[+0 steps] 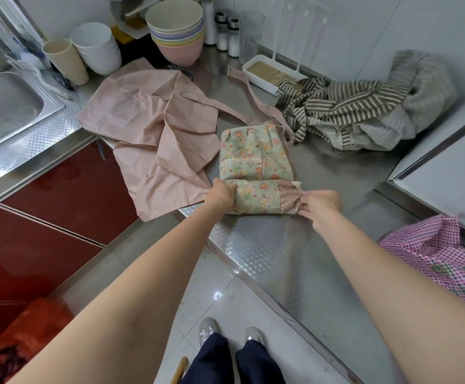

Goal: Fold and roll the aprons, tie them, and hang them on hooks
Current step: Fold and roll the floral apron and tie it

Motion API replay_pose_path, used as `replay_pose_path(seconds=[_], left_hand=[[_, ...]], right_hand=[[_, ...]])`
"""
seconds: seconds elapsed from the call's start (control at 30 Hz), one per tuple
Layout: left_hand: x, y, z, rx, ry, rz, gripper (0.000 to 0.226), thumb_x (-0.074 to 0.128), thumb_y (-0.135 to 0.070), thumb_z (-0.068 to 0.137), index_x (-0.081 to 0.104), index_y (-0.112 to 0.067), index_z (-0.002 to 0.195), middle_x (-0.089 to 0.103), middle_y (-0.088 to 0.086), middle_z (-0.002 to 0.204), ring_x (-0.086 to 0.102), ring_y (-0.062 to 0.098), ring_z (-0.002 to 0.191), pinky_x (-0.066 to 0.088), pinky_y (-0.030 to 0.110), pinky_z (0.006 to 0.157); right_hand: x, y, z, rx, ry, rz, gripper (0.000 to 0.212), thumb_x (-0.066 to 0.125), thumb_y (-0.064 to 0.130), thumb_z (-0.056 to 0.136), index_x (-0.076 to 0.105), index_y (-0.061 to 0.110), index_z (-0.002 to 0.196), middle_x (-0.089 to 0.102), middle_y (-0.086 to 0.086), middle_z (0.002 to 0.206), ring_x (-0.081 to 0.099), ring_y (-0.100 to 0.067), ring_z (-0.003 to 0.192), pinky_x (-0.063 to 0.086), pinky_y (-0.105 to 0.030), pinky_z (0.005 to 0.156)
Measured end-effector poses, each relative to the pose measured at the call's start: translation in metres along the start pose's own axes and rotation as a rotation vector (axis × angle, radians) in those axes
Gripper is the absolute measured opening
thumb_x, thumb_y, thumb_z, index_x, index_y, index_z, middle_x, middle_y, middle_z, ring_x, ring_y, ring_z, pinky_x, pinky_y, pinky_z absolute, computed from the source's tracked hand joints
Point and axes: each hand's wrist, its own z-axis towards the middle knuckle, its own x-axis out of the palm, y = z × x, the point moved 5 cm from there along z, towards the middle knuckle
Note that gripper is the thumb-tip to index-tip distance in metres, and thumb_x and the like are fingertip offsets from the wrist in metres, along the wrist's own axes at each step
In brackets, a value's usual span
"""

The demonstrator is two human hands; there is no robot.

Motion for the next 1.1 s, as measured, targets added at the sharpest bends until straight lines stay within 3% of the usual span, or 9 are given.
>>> replay_pose_path(seconds=[0.13, 0.3, 0.4, 0.57, 0.73, 0.87, 0.97, 1.03, 1.1], left_hand=[[0.005, 0.002, 0.003, -0.124, 0.06, -0.381, 0.042, 0.036, -0.031, 0.101, 0.028, -0.009, 0.136, 0.032, 0.017, 0.139, 0.041, 0.037, 0.121, 0.052, 0.052, 0.082], [0.006, 0.005, 0.002, -0.14, 0.083, -0.504, 0.038, 0.037, -0.029, 0.101, 0.03, -0.01, 0.133, 0.032, 0.015, 0.138, 0.042, 0.035, 0.121, 0.054, 0.047, 0.068], [0.006, 0.006, 0.003, -0.077, 0.084, -0.463, 0.039, 0.036, -0.03, 0.101, 0.031, -0.008, 0.133, 0.034, 0.015, 0.137, 0.043, 0.034, 0.119, 0.054, 0.043, 0.061], [0.003, 0.011, 0.002, 0.023, -0.01, -0.255, 0.04, 0.035, -0.031, 0.101, 0.035, -0.003, 0.129, 0.042, 0.018, 0.13, 0.046, 0.035, 0.116, 0.049, 0.048, 0.091], [0.004, 0.014, 0.004, 0.027, -0.011, -0.235, 0.039, 0.036, -0.031, 0.1, 0.037, -0.002, 0.127, 0.045, 0.018, 0.128, 0.047, 0.035, 0.115, 0.046, 0.048, 0.094], [0.005, 0.016, 0.007, 0.011, 0.007, -0.279, 0.041, 0.036, -0.032, 0.1, 0.036, -0.003, 0.13, 0.043, 0.017, 0.132, 0.046, 0.036, 0.117, 0.048, 0.051, 0.092], [0.006, 0.019, 0.009, -0.06, 0.05, -0.423, 0.043, 0.036, -0.032, 0.1, 0.033, -0.006, 0.134, 0.037, 0.013, 0.134, 0.044, 0.034, 0.119, 0.055, 0.051, 0.075], [0.005, 0.022, 0.01, -0.119, 0.066, -0.521, 0.041, 0.038, -0.032, 0.1, 0.032, -0.01, 0.135, 0.035, 0.012, 0.136, 0.044, 0.034, 0.118, 0.055, 0.049, 0.068], [0.004, 0.024, 0.011, -0.182, 0.079, -0.611, 0.041, 0.039, -0.031, 0.099, 0.032, -0.013, 0.136, 0.034, 0.014, 0.137, 0.045, 0.032, 0.113, 0.053, 0.047, 0.064]], right_hand=[[0.014, 0.024, -0.008, 0.028, 0.214, 0.289, 0.028, 0.043, -0.005, 0.092, 0.054, 0.015, 0.075, 0.055, -0.004, 0.067, 0.046, -0.012, 0.054, 0.033, -0.022, 0.052], [0.02, 0.034, -0.006, -0.301, 0.223, -0.172, 0.028, 0.038, 0.003, 0.092, 0.047, 0.024, 0.076, 0.054, -0.003, 0.084, 0.045, -0.01, 0.067, 0.034, -0.022, 0.055], [0.013, 0.037, -0.007, -0.438, 0.187, -0.411, 0.009, 0.048, 0.011, 0.089, 0.047, 0.02, 0.087, 0.055, -0.003, 0.085, 0.049, -0.017, 0.078, 0.035, -0.026, 0.059], [0.024, 0.051, -0.019, -0.618, 0.128, -0.838, 0.024, 0.053, 0.02, 0.09, 0.048, 0.009, 0.11, 0.057, -0.007, 0.1, 0.054, -0.028, 0.093, 0.042, -0.034, 0.074], [0.031, 0.062, -0.028, -0.722, -0.043, -1.122, 0.028, 0.04, 0.007, 0.093, 0.059, -0.006, 0.108, 0.06, -0.025, 0.106, 0.058, -0.04, 0.096, 0.04, -0.034, 0.07], [0.024, 0.066, -0.027, -0.589, -0.151, -0.907, 0.03, 0.045, 0.017, 0.096, 0.062, -0.005, 0.106, 0.063, -0.022, 0.107, 0.06, -0.037, 0.099, 0.042, -0.034, 0.071], [0.015, 0.054, -0.008, -0.262, -0.118, -0.336, 0.026, 0.049, 0.015, 0.092, 0.058, -0.006, 0.105, 0.063, -0.021, 0.108, 0.063, -0.03, 0.089, 0.048, -0.031, 0.069], [0.009, 0.048, -0.001, -0.129, -0.053, 0.004, 0.016, 0.047, 0.005, 0.091, 0.055, -0.002, 0.079, 0.067, -0.013, 0.07, 0.058, -0.016, 0.049, 0.042, -0.017, 0.041], [-0.001, 0.045, 0.003, -0.119, 0.005, 0.008, 0.027, 0.049, 0.004, 0.09, 0.048, 0.007, 0.063, 0.053, 0.0, 0.036, 0.042, -0.005, 0.024, 0.028, -0.01, 0.029]])
